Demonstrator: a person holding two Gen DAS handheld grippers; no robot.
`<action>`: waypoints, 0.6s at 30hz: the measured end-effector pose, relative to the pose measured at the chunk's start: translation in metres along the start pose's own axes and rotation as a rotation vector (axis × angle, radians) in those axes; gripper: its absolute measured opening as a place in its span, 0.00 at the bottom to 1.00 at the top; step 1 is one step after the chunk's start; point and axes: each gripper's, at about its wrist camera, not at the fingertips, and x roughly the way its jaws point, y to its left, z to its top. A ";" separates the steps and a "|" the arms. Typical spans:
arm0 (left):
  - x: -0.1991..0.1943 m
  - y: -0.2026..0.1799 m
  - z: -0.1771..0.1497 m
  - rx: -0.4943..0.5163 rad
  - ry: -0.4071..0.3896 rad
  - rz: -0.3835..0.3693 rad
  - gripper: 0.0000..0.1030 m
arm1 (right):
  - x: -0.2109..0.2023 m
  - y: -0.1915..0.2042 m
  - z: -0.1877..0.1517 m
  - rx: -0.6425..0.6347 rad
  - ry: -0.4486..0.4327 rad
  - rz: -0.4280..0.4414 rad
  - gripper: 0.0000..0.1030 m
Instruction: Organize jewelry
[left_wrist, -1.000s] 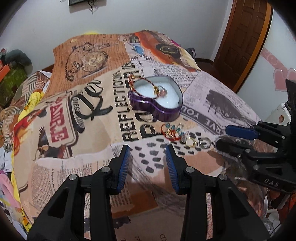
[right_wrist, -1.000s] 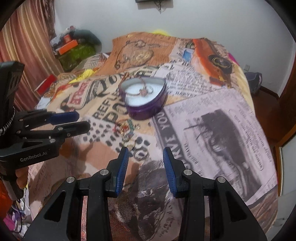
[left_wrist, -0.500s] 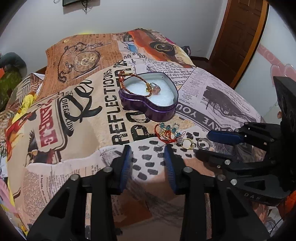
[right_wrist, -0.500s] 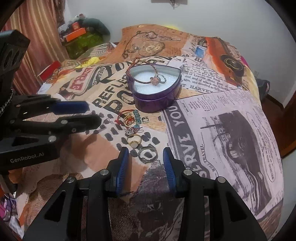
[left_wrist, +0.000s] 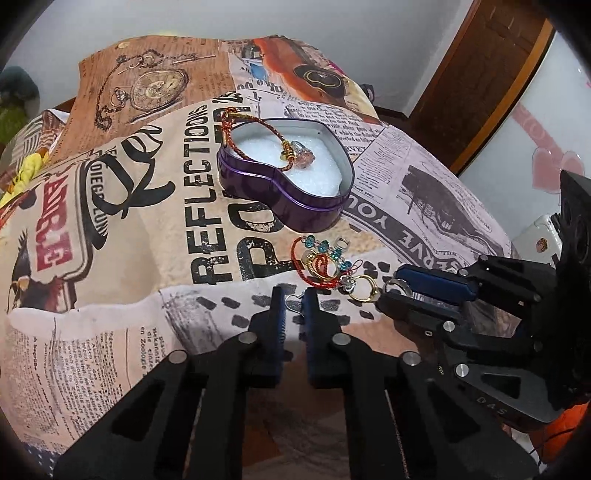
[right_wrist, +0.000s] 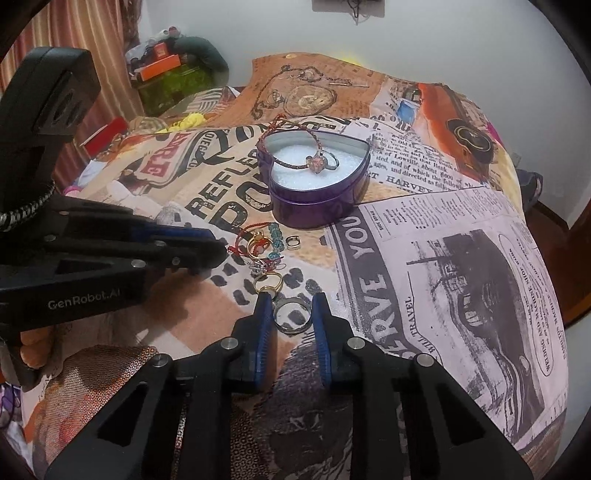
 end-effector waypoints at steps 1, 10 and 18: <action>0.000 0.001 0.000 -0.003 -0.001 0.001 0.03 | 0.000 0.000 0.000 0.001 -0.002 0.000 0.19; -0.015 0.000 -0.004 -0.012 -0.027 0.001 0.00 | -0.015 -0.005 0.000 0.032 -0.031 -0.014 0.19; -0.047 -0.008 -0.001 0.015 -0.101 0.025 0.00 | -0.034 -0.003 0.004 0.044 -0.070 -0.034 0.19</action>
